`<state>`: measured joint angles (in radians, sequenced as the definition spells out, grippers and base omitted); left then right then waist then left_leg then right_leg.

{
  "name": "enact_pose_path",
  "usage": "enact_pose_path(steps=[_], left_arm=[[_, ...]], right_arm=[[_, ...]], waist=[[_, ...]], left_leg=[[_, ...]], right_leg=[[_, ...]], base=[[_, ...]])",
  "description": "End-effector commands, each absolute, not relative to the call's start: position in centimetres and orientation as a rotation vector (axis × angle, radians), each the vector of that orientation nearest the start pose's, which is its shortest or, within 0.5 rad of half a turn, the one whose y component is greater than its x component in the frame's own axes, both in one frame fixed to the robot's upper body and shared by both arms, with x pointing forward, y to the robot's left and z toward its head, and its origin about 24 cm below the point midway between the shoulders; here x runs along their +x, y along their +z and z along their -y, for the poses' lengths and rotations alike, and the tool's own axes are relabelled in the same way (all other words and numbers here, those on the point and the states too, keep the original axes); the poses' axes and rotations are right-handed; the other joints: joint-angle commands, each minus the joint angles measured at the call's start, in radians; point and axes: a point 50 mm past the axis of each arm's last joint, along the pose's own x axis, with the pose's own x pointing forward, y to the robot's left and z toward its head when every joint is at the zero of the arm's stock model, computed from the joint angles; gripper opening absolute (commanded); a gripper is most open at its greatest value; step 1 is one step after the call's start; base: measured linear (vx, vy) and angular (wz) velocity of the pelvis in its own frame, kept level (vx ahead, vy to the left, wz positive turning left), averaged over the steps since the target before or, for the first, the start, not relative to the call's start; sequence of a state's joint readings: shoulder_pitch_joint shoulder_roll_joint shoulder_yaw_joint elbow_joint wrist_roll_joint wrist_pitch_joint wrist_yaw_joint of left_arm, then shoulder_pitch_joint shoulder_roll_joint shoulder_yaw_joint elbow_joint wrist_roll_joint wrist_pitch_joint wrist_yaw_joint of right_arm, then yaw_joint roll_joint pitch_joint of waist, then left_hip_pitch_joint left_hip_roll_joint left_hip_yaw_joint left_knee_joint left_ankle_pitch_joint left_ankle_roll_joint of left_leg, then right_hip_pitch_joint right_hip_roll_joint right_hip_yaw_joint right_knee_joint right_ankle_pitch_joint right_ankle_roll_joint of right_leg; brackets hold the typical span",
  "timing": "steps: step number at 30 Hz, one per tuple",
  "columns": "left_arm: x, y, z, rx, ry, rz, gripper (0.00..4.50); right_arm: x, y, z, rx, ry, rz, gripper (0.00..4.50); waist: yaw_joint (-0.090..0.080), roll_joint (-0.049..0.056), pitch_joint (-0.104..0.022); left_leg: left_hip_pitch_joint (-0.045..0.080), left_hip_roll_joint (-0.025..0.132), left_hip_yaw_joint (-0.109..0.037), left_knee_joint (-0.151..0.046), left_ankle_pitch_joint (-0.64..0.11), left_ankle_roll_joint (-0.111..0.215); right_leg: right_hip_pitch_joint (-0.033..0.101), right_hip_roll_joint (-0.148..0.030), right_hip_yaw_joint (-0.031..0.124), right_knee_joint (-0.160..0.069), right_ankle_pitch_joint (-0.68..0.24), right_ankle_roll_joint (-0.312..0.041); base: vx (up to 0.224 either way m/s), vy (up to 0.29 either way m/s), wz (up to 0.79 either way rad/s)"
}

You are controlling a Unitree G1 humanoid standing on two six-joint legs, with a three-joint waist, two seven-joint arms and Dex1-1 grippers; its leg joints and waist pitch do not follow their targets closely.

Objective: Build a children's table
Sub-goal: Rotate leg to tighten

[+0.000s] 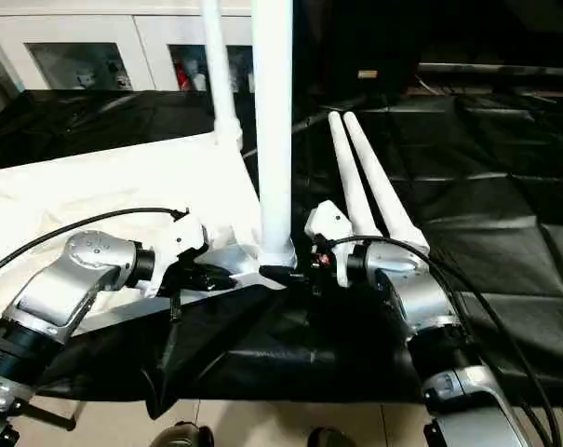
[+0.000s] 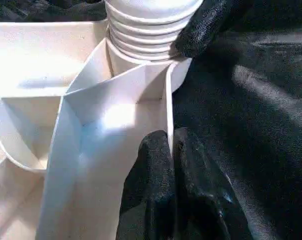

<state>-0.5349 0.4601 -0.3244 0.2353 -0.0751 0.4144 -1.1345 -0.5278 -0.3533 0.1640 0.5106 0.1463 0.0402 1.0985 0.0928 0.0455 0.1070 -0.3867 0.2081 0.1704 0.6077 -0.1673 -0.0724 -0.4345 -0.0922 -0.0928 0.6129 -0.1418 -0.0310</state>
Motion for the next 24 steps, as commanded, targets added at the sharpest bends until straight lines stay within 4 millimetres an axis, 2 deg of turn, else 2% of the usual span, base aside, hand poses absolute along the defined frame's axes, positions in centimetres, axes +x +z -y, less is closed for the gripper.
enact_pose_path(steps=[1, 2, 4, 10, 11, 21, 22, 24], left_arm=[[30.3, 8.7, -12.5, 0.391, -1.328, -0.431, 0.00], [30.3, 8.6, -12.5, 0.393, -1.329, -0.432, 0.00], [30.3, 8.6, -12.5, 0.399, -1.329, -0.435, 0.00], [30.5, 8.6, -12.6, 0.408, -1.321, -0.437, 0.00], [30.5, 8.6, -12.6, 0.408, -1.320, -0.438, 0.00], [30.8, 8.2, -12.6, 0.408, -1.286, -0.446, 0.00], [31.0, 8.1, -12.6, 0.404, -1.269, -0.448, 0.00], [31.9, 7.9, -12.4, 0.396, -1.165, -0.445, 0.00]], right_arm=[[31.7, 7.0, 14.0, -0.236, 1.196, -0.193, 3.84], [31.7, 7.0, 14.0, -0.226, 1.195, -0.193, 3.84], [31.7, 7.0, 13.8, -0.216, 1.199, -0.195, 3.84], [31.6, 7.0, 13.7, -0.188, 1.202, -0.199, 3.69], [31.6, 7.0, 13.7, -0.186, 1.203, -0.200, 3.40], [31.1, 6.1, 13.3, -0.138, 1.201, -0.219, 2.82], [31.2, 6.0, 13.3, -0.127, 1.179, -0.221, 2.80], [31.9, 4.8, 13.0, -0.100, 1.019, -0.244, 2.78]], waist=[[-0.001, -0.003, -0.117], [-0.001, 0.000, -0.118], [-0.002, -0.001, -0.117], [-0.001, 0.000, -0.116], [-0.001, 0.000, -0.115], [-0.001, 0.001, -0.117], [-0.002, 0.001, -0.117], [-0.004, 0.000, -0.116]], left_leg=[[0.010, 0.011, 0.001, -0.058, -0.162, 0.063], [0.009, 0.011, 0.000, -0.057, -0.158, 0.065], [0.009, 0.011, 0.001, -0.057, -0.162, 0.067], [0.011, 0.011, 0.001, -0.058, -0.190, 0.056], [0.011, 0.011, 0.001, -0.058, -0.193, 0.055], [0.010, 0.010, 0.000, -0.057, -0.182, 0.057], [0.011, 0.010, 0.000, -0.057, -0.186, 0.055], [0.012, 0.009, 0.000, -0.058, -0.193, 0.047]], right_leg=[[0.077, -0.040, 0.043, -0.065, -0.228, -0.215], [0.077, -0.040, 0.043, -0.063, -0.215, -0.219], [0.077, -0.040, 0.043, -0.062, -0.206, -0.226], [0.077, -0.042, 0.042, -0.068, -0.256, -0.212], [0.076, -0.041, 0.042, -0.069, -0.260, -0.210], [0.077, -0.040, 0.042, -0.067, -0.246, -0.211], [0.076, -0.040, 0.041, -0.068, -0.252, -0.208], [0.073, -0.041, 0.041, -0.071, -0.276, -0.200]], base=[[0.000, 0.000, 0.00], [0.000, 0.000, 0.00], [0.000, 0.000, 0.00], [0.000, 0.000, 0.00], [0.000, 0.000, 0.00], [0.000, 0.000, 0.00], [0.000, 0.000, 0.00], [0.000, 0.000, 0.00]])
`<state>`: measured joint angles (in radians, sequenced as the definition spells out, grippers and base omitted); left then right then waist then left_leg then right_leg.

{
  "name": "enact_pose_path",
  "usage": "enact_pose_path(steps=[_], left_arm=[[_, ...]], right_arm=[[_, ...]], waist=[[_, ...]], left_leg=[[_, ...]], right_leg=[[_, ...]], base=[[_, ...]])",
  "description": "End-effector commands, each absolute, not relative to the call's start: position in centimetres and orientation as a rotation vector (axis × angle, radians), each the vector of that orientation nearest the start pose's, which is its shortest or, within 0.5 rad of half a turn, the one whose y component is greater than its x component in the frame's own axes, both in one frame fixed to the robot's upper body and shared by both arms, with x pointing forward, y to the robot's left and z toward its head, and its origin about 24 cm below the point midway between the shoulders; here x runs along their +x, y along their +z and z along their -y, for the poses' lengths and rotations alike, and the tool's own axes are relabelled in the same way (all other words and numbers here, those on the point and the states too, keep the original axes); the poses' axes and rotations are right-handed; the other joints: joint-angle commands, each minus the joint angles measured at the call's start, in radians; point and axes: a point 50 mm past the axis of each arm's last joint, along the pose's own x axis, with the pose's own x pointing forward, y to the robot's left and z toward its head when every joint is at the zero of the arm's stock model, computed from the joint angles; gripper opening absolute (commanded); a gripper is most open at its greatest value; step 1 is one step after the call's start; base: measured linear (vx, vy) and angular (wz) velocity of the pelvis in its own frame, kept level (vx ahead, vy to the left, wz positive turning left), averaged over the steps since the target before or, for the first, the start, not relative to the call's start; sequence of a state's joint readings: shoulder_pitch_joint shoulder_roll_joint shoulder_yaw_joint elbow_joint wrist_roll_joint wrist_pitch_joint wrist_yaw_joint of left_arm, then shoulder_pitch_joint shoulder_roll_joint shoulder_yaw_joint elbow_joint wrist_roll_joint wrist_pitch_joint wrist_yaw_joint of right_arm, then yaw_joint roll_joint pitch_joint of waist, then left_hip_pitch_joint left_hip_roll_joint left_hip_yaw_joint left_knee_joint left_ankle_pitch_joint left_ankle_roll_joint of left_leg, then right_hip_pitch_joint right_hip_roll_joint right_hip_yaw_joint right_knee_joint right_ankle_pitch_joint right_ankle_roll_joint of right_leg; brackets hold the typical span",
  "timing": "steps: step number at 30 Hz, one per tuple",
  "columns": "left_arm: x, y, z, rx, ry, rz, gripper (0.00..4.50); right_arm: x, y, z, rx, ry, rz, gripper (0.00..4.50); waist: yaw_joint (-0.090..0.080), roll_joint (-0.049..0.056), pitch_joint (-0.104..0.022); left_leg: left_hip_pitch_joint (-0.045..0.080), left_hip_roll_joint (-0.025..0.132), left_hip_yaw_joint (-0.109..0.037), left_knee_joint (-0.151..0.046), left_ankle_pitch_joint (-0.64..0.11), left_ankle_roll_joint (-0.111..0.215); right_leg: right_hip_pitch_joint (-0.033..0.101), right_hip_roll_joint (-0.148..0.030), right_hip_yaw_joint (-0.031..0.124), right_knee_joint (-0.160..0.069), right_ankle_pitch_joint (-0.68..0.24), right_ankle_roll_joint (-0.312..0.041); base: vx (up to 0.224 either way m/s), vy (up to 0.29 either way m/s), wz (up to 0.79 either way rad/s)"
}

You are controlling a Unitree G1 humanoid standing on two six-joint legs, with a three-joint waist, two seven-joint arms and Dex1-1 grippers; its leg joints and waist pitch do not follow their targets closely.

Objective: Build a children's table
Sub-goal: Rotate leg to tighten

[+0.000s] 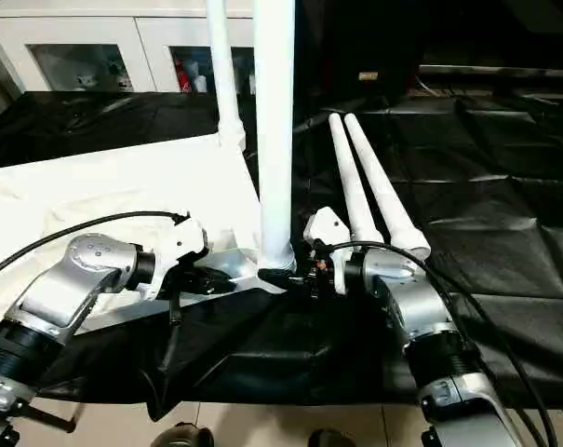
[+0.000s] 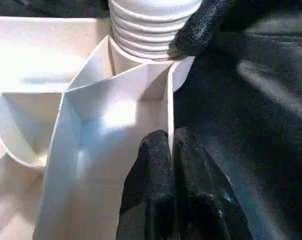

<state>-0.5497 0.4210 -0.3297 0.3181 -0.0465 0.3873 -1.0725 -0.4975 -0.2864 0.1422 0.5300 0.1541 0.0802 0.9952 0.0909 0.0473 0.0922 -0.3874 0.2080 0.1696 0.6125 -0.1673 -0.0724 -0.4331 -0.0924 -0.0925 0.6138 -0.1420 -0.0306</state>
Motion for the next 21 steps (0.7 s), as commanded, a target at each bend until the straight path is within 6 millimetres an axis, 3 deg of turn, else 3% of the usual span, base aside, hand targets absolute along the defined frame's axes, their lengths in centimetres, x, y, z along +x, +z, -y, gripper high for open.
enact_pose_path(steps=[1, 2, 3, 4, 7, 10, 11, 13, 18, 19, 21], left_arm=[[32.2, 7.9, -12.3, 0.395, -1.131, -0.444, 0.00], [32.3, 7.9, -12.3, 0.395, -1.125, -0.444, 0.00], [33.2, 7.8, -11.9, 0.380, -1.033, -0.435, 0.00], [33.5, 7.7, -11.7, 0.374, -1.001, -0.432, 0.00], [34.3, 7.5, -10.2, 0.324, -0.918, -0.425, 0.00], [34.4, 7.3, -8.0, 0.299, -0.909, -0.412, 0.00], [34.3, 7.2, -7.5, 0.304, -0.923, -0.405, 0.00], [34.1, 7.1, -6.8, 0.314, -0.952, -0.391, 0.00], [33.9, 7.2, -6.7, 0.315, -1.001, -0.378, 0.00], [33.7, 7.1, -7.2, 0.323, -1.031, -0.386, 0.00], [33.5, 6.8, -7.9, 0.341, -1.052, -0.397, 0.00]], right_arm=[[32.2, 4.4, 13.0, -0.095, 0.964, -0.261, 2.78], [32.2, 4.3, 13.0, -0.094, 0.953, -0.264, 2.77], [32.7, 3.2, 12.6, -0.078, 0.822, -0.300, 2.77], [32.9, 2.8, 12.4, -0.071, 0.779, -0.314, 2.76], [33.2, 1.9, 10.7, -0.023, 0.667, -0.350, 2.76], [33.5, 2.1, 7.9, -0.021, 0.643, -0.346, 2.76], [33.5, 2.4, 7.1, 0.000, 0.667, -0.331, 2.76], [33.5, 2.9, 6.2, 0.026, 0.694, -0.301, 3.32], [33.5, 3.5, 6.3, 0.014, 0.751, -0.264, 3.82], [33.5, 3.8, 6.8, -0.011, 0.786, -0.246, 3.89], [33.4, 4.1, 7.6, -0.034, 0.831, -0.223, 3.94]], waist=[[-0.006, -0.002, -0.100], [-0.008, -0.003, -0.102], [-0.008, -0.006, -0.103], [-0.010, -0.001, -0.099], [-0.022, 0.001, -0.101], [-0.039, 0.001, -0.091], [-0.043, 0.008, -0.090], [-0.048, 0.007, -0.094], [-0.053, 0.007, -0.101], [-0.055, 0.001, -0.101], [-0.052, 0.004, -0.103]], left_leg=[[0.013, 0.005, 0.002, -0.063, -0.206, 0.037], [0.012, 0.004, -0.001, -0.066, -0.221, 0.026], [0.013, 0.005, -0.001, -0.066, -0.222, 0.025], [0.018, 0.003, 0.000, -0.066, -0.246, 0.015], [0.023, 0.002, -0.004, -0.069, -0.294, 0.003], [0.031, -0.004, -0.005, -0.069, -0.364, 0.008], [0.038, -0.006, -0.009, -0.069, -0.396, 0.005], [0.042, -0.002, -0.013, -0.072, -0.406, 0.014], [0.032, 0.002, -0.016, -0.081, -0.375, 0.027], [0.030, 0.003, -0.015, -0.082, -0.366, 0.031], [0.028, 0.004, -0.014, -0.081, -0.350, 0.039]], right_leg=[[0.071, -0.040, 0.040, -0.078, -0.308, -0.188], [0.076, -0.042, 0.037, -0.081, -0.346, -0.170], [0.075, -0.042, 0.037, -0.081, -0.352, -0.163], [0.068, -0.040, 0.035, -0.089, -0.384, -0.154], [0.069, -0.043, 0.031, -0.097, -0.442, -0.132], [0.065, -0.041, 0.019, -0.117, -0.537, -0.106], [0.066, -0.042, 0.011, -0.125, -0.592, -0.080], [0.069, -0.045, 0.007, -0.132, -0.585, -0.068], [0.080, -0.043, 0.013, -0.116, -0.466, -0.116], [0.081, -0.044, 0.016, -0.114, -0.438, -0.129], [0.083, -0.044, 0.021, -0.106, -0.392, -0.150]], base=[[0.000, 0.000, 0.00], [0.000, 0.000, 0.00], [0.000, 0.000, 0.00], [0.000, 0.000, 0.00], [0.000, 0.000, 0.00], [0.000, 0.000, 0.00], [0.000, 0.000, 0.00], [0.000, 0.000, 0.00], [0.000, 0.000, 0.00], [0.000, 0.000, 0.00], [0.000, 0.000, 0.00]])
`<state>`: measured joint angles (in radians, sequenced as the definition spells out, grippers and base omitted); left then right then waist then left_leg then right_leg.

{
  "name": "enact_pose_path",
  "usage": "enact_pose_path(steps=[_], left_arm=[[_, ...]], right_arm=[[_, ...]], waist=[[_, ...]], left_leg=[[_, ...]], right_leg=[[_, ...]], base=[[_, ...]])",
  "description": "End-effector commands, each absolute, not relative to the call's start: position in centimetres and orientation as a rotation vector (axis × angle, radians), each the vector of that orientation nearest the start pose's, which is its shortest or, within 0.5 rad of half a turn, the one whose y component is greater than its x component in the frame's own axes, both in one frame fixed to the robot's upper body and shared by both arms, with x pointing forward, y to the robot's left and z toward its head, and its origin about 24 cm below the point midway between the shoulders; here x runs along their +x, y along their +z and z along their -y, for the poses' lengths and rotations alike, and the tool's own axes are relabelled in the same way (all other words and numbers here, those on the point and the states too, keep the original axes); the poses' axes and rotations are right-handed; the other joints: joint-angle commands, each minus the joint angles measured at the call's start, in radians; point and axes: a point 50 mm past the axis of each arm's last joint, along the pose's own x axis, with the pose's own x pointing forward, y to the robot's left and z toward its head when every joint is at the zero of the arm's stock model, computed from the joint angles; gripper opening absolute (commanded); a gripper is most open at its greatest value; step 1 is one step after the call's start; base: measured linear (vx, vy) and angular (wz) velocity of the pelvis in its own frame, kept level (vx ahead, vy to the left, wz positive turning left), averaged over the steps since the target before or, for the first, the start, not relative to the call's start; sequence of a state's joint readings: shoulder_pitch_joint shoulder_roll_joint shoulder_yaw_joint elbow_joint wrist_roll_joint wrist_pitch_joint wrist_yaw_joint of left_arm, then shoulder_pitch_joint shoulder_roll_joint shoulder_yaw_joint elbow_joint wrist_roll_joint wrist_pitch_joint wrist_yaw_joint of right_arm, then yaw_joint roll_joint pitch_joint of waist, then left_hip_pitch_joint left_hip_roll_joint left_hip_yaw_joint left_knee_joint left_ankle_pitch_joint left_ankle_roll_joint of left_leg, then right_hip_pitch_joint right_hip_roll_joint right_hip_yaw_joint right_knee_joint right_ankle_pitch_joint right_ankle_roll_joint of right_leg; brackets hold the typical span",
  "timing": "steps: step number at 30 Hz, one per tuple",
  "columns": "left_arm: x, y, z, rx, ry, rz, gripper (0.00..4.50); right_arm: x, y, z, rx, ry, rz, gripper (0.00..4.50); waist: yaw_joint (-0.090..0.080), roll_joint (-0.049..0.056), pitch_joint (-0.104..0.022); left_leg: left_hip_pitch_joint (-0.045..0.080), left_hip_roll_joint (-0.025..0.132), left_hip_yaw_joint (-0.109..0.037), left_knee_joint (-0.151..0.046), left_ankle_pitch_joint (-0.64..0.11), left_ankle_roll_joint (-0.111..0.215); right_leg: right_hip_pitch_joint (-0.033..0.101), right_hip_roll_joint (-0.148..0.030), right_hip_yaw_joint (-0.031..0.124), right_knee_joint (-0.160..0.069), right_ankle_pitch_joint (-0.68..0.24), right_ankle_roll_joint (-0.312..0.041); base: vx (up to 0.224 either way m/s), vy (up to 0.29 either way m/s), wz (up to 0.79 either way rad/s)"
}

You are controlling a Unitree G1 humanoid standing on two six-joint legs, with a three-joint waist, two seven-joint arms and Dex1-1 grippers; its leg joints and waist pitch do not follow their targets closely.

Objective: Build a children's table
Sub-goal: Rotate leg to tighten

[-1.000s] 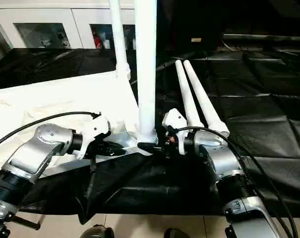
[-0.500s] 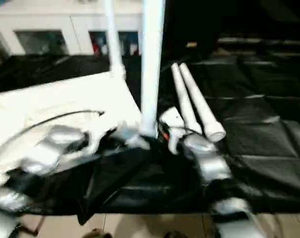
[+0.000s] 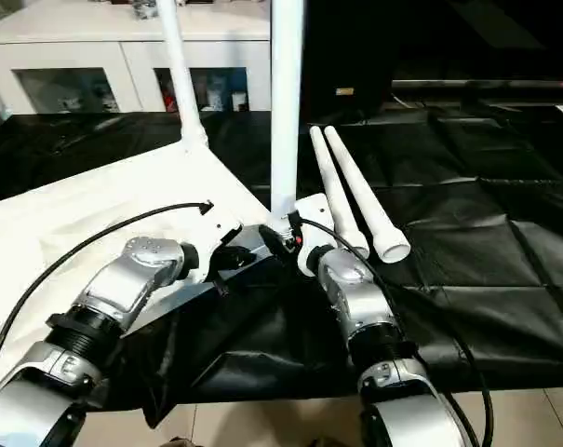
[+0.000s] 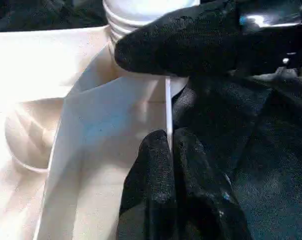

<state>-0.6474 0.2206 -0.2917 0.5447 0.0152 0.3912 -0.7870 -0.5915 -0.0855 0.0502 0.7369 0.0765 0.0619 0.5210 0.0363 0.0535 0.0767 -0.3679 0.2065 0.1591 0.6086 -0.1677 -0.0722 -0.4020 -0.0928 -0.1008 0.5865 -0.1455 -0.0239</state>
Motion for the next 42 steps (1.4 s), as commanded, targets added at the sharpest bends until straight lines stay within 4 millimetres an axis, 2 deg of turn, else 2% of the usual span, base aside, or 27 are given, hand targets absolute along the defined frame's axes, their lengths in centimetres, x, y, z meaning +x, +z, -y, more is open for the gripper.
enact_pose_path(steps=[1, 3, 5, 7, 11, 16, 19, 26, 30, 31, 33, 34, 35, 38, 42], left_arm=[[33.4, 6.7, -8.3, 0.351, -1.059, -0.406, 0.00], [33.2, 6.6, -9.0, 0.353, -1.089, -0.413, 0.00], [32.8, 6.6, -9.6, 0.361, -1.139, -0.412, 0.00], [32.0, 6.6, -10.4, 0.367, -1.232, -0.431, 0.00], [31.3, 6.8, -11.3, 0.384, -1.317, -0.443, 0.00], [31.0, 7.0, -12.3, 0.406, -1.360, -0.458, 0.00], [30.8, 7.1, -12.7, 0.413, -1.375, -0.464, 0.00], [30.7, 7.1, -13.1, 0.422, -1.384, -0.472, 0.00], [30.6, 7.1, -13.0, 0.417, -1.382, -0.470, 0.00], [30.7, 7.0, -13.0, 0.412, -1.377, -0.470, 0.00], [31.0, 6.9, -12.8, 0.404, -1.341, -0.469, 0.00], [31.2, 6.9, -12.7, 0.400, -1.313, -0.466, 0.00], [32.0, 6.9, -12.2, 0.383, -1.236, -0.451, 0.00], [32.7, 6.9, -11.7, 0.362, -1.150, -0.438, 0.00], [34.5, 6.6, -9.8, 0.306, -0.935, -0.423, 0.00]], right_arm=[[33.3, 4.3, 7.9, -0.037, 0.858, -0.215, 3.94], [33.0, 4.6, 8.9, -0.045, 0.907, -0.209, 3.94], [32.7, 4.8, 9.8, -0.072, 0.959, -0.212, 3.94], [32.2, 4.9, 11.0, -0.126, 1.027, -0.230, 3.94], [31.9, 5.1, 12.0, -0.170, 1.085, -0.247, 3.94], [31.7, 5.6, 12.9, -0.202, 1.134, -0.244, 3.94], [31.4, 5.7, 13.0, -0.213, 1.166, -0.256, 3.94], [31.3, 5.6, 13.0, -0.208, 1.190, -0.269, 3.33], [31.1, 5.4, 12.9, -0.179, 1.198, -0.278, 3.14], [31.1, 5.3, 12.9, -0.177, 1.187, -0.280, 2.90], [31.5, 4.7, 13.0, -0.167, 1.114, -0.291, 2.85], [31.8, 4.3, 13.2, -0.168, 1.054, -0.302, 2.84], [32.6, 3.4, 13.4, -0.180, 0.901, -0.336, 2.78], [33.3, 2.7, 13.4, -0.173, 0.774, -0.361, 2.75], [34.4, 1.9, 11.9, -0.039, 0.521, -0.397, 2.74]], waist=[[0.004, -0.006, -0.090], [0.006, -0.009, -0.091], [0.013, -0.009, -0.092], [0.020, -0.008, -0.094], [0.033, -0.003, -0.093], [0.043, -0.002, -0.089], [0.043, -0.003, -0.088], [0.045, -0.005, -0.089], [0.044, -0.005, -0.089], [0.044, -0.006, -0.089], [0.043, -0.006, -0.089], [0.041, -0.006, -0.088], [0.038, -0.004, -0.086], [0.024, -0.005, -0.084], [0.011, -0.005, -0.085]], left_leg=[[0.007, 0.006, -0.001, -0.076, -0.331, 0.045], [0.004, 0.006, 0.002, -0.073, -0.292, 0.053], [0.008, 0.008, 0.006, -0.070, -0.274, 0.063], [0.004, 0.011, 0.008, -0.070, -0.240, 0.072], [0.009, 0.015, 0.009, -0.070, -0.229, 0.063], [0.015, 0.017, 0.010, -0.075, -0.282, 0.041], [0.012, 0.015, 0.008, -0.077, -0.291, 0.035], [0.010, 0.014, 0.009, -0.076, -0.275, 0.033], [0.010, 0.014, 0.009, -0.076, -0.273, 0.036], [0.010, 0.014, 0.009, -0.076, -0.273, 0.035], [0.010, 0.014, 0.009, -0.076, -0.274, 0.031], [0.010, 0.013, 0.009, -0.077, -0.278, 0.027], [0.011, 0.012, 0.009, -0.077, -0.286, 0.017], [0.014, 0.006, 0.005, -0.078, -0.319, -0.005], [0.016, 0.002, 0.005, -0.074, -0.330, 0.000]], right_leg=[[0.055, -0.044, 0.033, -0.074, -0.358, -0.167], [0.057, -0.045, 0.037, -0.068, -0.317, -0.187], [0.054, -0.045, 0.042, -0.065, -0.297, -0.200], [0.059, -0.046, 0.042, -0.058, -0.274, -0.208], [0.051, -0.044, 0.045, -0.053, -0.265, -0.222], [0.049, -0.043, 0.047, -0.056, -0.316, -0.208], [0.051, -0.044, 0.047, -0.059, -0.344, -0.190], [0.050, -0.045, 0.048, -0.060, -0.354, -0.182], [0.050, -0.044, 0.048, -0.060, -0.350, -0.184], [0.050, -0.044, 0.047, -0.061, -0.354, -0.182], [0.048, -0.044, 0.048, -0.061, -0.356, -0.181], [0.048, -0.044, 0.047, -0.062, -0.369, -0.178], [0.044, -0.045, 0.046, -0.065, -0.387, -0.174], [0.047, -0.042, 0.040, -0.071, -0.436, -0.156], [0.046, -0.043, 0.036, -0.080, -0.472, -0.140]], base=[[0.000, 0.000, 0.00], [0.000, 0.000, 0.00], [0.000, 0.000, 0.00], [0.000, 0.000, 0.00], [0.000, 0.000, 0.00], [0.000, 0.000, 0.00], [0.000, 0.000, 0.00], [0.000, 0.000, 0.00], [0.000, 0.000, 0.00], [0.000, 0.000, 0.00], [0.000, 0.000, 0.00], [0.000, 0.000, 0.00], [0.000, 0.000, 0.00], [0.000, 0.000, 0.00], [0.000, 0.000, 0.00]])
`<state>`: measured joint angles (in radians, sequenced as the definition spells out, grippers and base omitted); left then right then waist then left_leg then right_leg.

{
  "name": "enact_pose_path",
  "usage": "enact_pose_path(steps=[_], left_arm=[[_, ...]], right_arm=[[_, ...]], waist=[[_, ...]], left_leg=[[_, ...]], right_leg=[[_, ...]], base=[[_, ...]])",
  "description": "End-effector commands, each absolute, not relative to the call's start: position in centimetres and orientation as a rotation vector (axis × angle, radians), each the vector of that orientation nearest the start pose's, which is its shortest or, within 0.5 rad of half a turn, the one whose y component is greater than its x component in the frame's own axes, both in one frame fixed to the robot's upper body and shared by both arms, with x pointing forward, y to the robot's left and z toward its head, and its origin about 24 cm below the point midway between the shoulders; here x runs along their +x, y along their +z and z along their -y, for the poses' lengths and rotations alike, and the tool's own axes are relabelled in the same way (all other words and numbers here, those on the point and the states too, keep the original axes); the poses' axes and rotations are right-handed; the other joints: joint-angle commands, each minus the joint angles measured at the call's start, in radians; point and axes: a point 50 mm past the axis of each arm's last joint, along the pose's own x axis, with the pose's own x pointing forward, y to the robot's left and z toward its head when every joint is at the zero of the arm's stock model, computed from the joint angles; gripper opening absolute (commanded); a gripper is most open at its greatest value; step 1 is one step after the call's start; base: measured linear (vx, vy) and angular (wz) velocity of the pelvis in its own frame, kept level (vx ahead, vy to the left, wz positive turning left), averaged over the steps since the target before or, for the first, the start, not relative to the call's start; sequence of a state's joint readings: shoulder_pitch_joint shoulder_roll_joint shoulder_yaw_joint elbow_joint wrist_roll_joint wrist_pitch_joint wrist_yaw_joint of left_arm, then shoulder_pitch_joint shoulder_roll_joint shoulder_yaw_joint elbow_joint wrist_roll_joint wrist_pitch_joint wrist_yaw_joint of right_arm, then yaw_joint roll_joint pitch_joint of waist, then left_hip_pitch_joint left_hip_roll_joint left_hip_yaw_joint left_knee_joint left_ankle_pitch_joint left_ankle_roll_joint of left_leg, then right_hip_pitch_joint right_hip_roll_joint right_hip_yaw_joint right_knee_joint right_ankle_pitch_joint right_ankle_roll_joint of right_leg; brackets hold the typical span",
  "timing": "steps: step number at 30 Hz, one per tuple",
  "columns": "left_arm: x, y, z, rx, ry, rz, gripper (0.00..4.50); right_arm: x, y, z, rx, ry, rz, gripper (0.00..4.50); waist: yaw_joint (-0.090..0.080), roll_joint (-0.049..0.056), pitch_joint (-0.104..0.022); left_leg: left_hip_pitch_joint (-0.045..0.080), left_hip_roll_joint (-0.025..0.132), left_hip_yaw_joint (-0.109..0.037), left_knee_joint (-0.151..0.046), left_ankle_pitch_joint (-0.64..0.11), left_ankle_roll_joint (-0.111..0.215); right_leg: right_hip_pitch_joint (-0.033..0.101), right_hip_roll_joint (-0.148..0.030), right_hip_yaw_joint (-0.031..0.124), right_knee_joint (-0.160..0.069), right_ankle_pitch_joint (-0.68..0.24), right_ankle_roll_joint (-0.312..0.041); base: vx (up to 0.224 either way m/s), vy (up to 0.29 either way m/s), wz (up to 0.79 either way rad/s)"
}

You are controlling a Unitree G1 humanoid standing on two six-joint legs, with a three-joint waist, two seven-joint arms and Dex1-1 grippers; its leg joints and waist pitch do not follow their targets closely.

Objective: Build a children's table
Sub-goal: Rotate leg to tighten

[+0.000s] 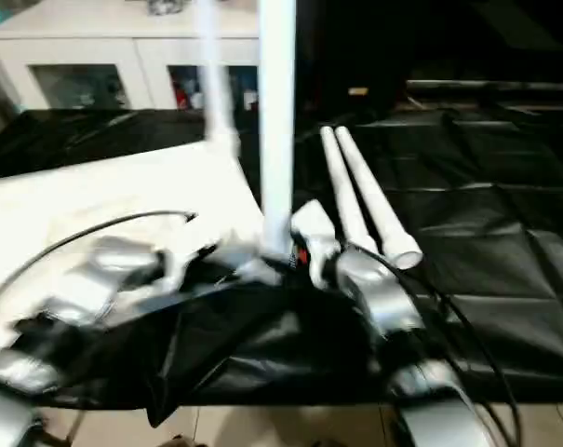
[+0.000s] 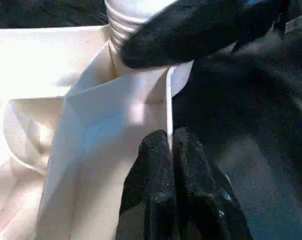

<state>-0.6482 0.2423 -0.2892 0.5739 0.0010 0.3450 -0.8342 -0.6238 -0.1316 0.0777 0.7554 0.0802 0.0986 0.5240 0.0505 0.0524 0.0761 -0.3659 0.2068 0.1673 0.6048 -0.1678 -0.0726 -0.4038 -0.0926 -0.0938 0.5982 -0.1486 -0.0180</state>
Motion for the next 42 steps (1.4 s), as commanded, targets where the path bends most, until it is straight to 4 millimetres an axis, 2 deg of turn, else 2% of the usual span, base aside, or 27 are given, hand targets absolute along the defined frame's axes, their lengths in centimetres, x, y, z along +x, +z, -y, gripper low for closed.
enact_pose_path(steps=[1, 3, 5, 6, 8, 10, 12, 16, 18, 22, 23, 26, 28, 29, 31, 32, 39, 41, 42], left_arm=[[34.7, 6.6, -9.1, 0.285, -0.912, -0.417, 0.00], [34.7, 6.7, -8.0, 0.264, -0.907, -0.409, 0.00], [34.6, 6.7, -6.9, 0.265, -0.931, -0.394, 0.00], [34.6, 6.7, -6.7, 0.271, -0.946, -0.389, 0.00], [34.5, 6.7, -6.5, 0.277, -0.958, -0.387, 0.00], [34.4, 6.7, -6.5, 0.281, -0.967, -0.385, 0.00], [34.0, 6.4, -7.2, 0.301, -1.017, -0.379, 0.00], [33.6, 6.1, -8.3, 0.317, -1.061, -0.399, 0.00], [33.0, 6.1, -9.1, 0.317, -1.137, -0.403, 0.00], [31.9, 6.2, -9.9, 0.316, -1.245, -0.411, 0.00], [31.3, 6.2, -10.6, 0.332, -1.307, -0.425, 0.00], [30.9, 6.1, -11.4, 0.344, -1.343, -0.436, 0.00], [30.7, 6.2, -11.9, 0.347, -1.365, -0.450, 0.00], [30.5, 6.2, -12.1, 0.351, -1.376, -0.460, 0.00], [30.6, 6.2, -12.3, 0.354, -1.372, -0.459, 0.00], [30.6, 6.3, -12.4, 0.355, -1.370, -0.457, 0.00], [30.7, 6.5, -12.2, 0.337, -1.369, -0.444, 0.00], [31.0, 6.4, -11.9, 0.323, -1.328, -0.438, 0.00], [31.5, 6.4, -11.6, 0.326, -1.267, -0.433, 0.00]], right_arm=[[34.4, 1.8, 11.3, -0.032, 0.494, -0.403, 2.74], [34.3, 1.6, 10.0, -0.041, 0.498, -0.411, 2.74], [34.2, 1.7, 8.2, -0.091, 0.548, -0.383, 2.74], [34.1, 1.8, 7.7, -0.080, 0.579, -0.371, 2.74], [34.1, 2.0, 7.3, -0.049, 0.605, -0.359, 3.44], [34.1, 2.2, 7.3, -0.029, 0.615, -0.354, 3.44], [34.3, 2.8, 7.7, -0.036, 0.677, -0.327, 3.79], [33.9, 3.5, 8.5, -0.074, 0.804, -0.288, 3.79], [33.6, 4.1, 9.8, -0.106, 0.862, -0.264, 3.79], [33.1, 4.5, 11.0, -0.129, 0.956, -0.263, 3.79], [32.3, 4.7, 11.9, -0.158, 1.052, -0.284, 3.79], [31.6, 4.5, 13.1, -0.192, 1.113, -0.322, 3.79], [31.4, 4.5, 13.7, -0.209, 1.130, -0.337, 3.79], [31.3, 4.5, 13.9, -0.215, 1.133, -0.340, 3.45], [31.3, 4.5, 14.0, -0.209, 1.131, -0.338, 3.45], [31.3, 4.6, 13.9, -0.200, 1.129, -0.335, 3.27], [31.1, 4.6, 13.1, -0.153, 1.144, -0.324, 2.76], [31.3, 4.3, 12.6, -0.124, 1.093, -0.318, 2.74], [31.8, 3.8, 12.4, -0.126, 1.005, -0.328, 2.73]], waist=[[-0.006, -0.003, -0.083], [-0.004, -0.006, -0.086], [-0.004, -0.005, -0.088], [-0.005, -0.005, -0.089], [-0.006, -0.004, -0.088], [-0.007, -0.004, -0.088], [-0.008, -0.005, -0.088], [-0.007, -0.007, -0.089], [-0.007, -0.012, -0.090], [-0.005, -0.010, -0.092], [0.001, -0.011, -0.091], [0.013, -0.009, -0.090], [0.015, -0.010, -0.089], [0.014, -0.011, -0.087], [0.011, -0.012, -0.085], [0.009, -0.012, -0.085], [0.009, -0.013, -0.087], [0.007, -0.014, -0.086], [0.006, -0.018, -0.086]], left_leg=[[0.013, 0.001, -0.001, -0.069, -0.327, 0.007], [0.015, 0.001, -0.002, -0.068, -0.323, 0.010], [0.005, 0.002, -0.003, -0.070, -0.302, 0.021], [0.005, 0.003, -0.003, -0.070, -0.299, 0.023], [0.006, 0.003, -0.002, -0.071, -0.311, 0.033], [0.008, 0.004, -0.002, -0.072, -0.320, 0.034], [0.007, 0.004, -0.002, -0.072, -0.328, 0.036], [0.004, 0.005, -0.003, -0.073, -0.318, 0.046], [0.003, 0.009, -0.001, -0.073, -0.299, 0.053], [0.003, 0.013, 0.000, -0.072, -0.278, 0.057], [0.004, 0.017, 0.002, -0.073, -0.269, 0.067], [0.007, 0.019, 0.004, -0.072, -0.264, 0.064], [0.008, 0.017, 0.004, -0.073, -0.272, 0.060], [0.007, 0.016, 0.003, -0.075, -0.285, 0.053], [0.006, 0.014, 0.002, -0.076, -0.296, 0.046], [0.007, 0.015, 0.001, -0.077, -0.302, 0.042], [0.005, 0.015, 0.001, -0.076, -0.279, 0.042], [0.005, 0.014, 0.002, -0.076, -0.282, 0.040], [0.005, 0.014, 0.002, -0.077, -0.281, 0.039]], right_leg=[[0.045, -0.043, 0.030, -0.096, -0.468, -0.148], [0.046, -0.044, 0.027, -0.096, -0.462, -0.144], [0.051, -0.045, 0.029, -0.091, -0.425, -0.148], [0.049, -0.044, 0.030, -0.090, -0.412, -0.152], [0.051, -0.043, 0.030, -0.089, -0.399, -0.162], [0.049, -0.043, 0.030, -0.089, -0.397, -0.165], [0.052, -0.043, 0.030, -0.088, -0.396, -0.167], [0.056, -0.044, 0.032, -0.086, -0.381, -0.168], [0.055, -0.045, 0.034, -0.082, -0.357, -0.182], [0.056, -0.046, 0.038, -0.074, -0.319, -0.204], [0.055, -0.046, 0.040, -0.073, -0.310, -0.208], [0.050, -0.045, 0.042, -0.071, -0.306, -0.212], [0.050, -0.044, 0.041, -0.073, -0.323, -0.206], [0.051, -0.045, 0.041, -0.075, -0.352, -0.195], [0.050, -0.046, 0.040, -0.078, -0.389, -0.182], [0.050, -0.046, 0.040, -0.080, -0.400, -0.178], [0.050, -0.045, 0.042, -0.077, -0.374, -0.181], [0.049, -0.046, 0.041, -0.078, -0.377, -0.183], [0.049, -0.046, 0.041, -0.079, -0.381, -0.182]], base=[[0.000, 0.000, 0.00], [0.000, 0.000, 0.00], [0.000, 0.000, 0.00], [0.000, 0.000, 0.00], [0.000, 0.000, 0.00], [0.000, 0.000, 0.00], [0.000, 0.000, 0.00], [0.000, 0.000, 0.00], [0.000, 0.000, 0.00], [0.000, 0.000, 0.00], [0.000, 0.000, 0.00], [0.000, 0.000, 0.00], [0.000, 0.000, 0.00], [0.000, 0.000, 0.00], [0.000, 0.000, 0.00], [0.000, 0.000, 0.00], [0.000, 0.000, 0.00], [0.000, 0.000, 0.00], [0.000, 0.000, 0.00]])
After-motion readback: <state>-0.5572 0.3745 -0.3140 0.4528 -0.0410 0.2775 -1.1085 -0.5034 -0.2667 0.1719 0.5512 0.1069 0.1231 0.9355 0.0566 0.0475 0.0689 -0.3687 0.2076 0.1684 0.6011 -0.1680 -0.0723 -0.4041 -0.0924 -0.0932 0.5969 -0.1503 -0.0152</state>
